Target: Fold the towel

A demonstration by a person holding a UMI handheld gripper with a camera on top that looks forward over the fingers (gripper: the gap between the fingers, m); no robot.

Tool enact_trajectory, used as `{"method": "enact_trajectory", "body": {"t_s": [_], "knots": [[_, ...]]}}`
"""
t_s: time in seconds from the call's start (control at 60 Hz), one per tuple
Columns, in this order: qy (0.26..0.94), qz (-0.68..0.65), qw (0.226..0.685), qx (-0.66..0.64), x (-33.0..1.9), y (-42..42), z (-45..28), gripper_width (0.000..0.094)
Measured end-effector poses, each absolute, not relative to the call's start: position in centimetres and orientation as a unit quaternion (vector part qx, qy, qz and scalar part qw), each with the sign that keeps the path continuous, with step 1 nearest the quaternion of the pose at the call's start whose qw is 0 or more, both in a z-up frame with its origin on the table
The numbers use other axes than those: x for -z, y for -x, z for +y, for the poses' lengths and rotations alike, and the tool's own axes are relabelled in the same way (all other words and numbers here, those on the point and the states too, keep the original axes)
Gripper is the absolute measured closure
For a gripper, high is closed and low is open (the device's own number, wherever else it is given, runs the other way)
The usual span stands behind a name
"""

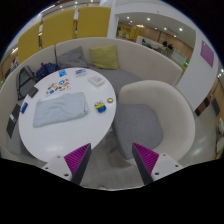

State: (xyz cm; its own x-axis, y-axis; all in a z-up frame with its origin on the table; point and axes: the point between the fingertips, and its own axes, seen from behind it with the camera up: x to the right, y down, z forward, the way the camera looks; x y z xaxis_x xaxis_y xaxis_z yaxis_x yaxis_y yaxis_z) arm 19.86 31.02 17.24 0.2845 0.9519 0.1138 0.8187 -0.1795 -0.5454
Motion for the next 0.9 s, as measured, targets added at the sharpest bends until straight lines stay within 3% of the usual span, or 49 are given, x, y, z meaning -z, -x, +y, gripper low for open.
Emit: {"method": "enact_trajectory", "body": {"t_s": [0.367, 0.9], "knots": [[0.715, -0.638, 0.255, -0.133, -16.6, -18.0, 23.6, 0.0066], [0.657, -0.676, 0.236, -0.235, -15.8, -12.5, 1.3, 0.0066]]}}
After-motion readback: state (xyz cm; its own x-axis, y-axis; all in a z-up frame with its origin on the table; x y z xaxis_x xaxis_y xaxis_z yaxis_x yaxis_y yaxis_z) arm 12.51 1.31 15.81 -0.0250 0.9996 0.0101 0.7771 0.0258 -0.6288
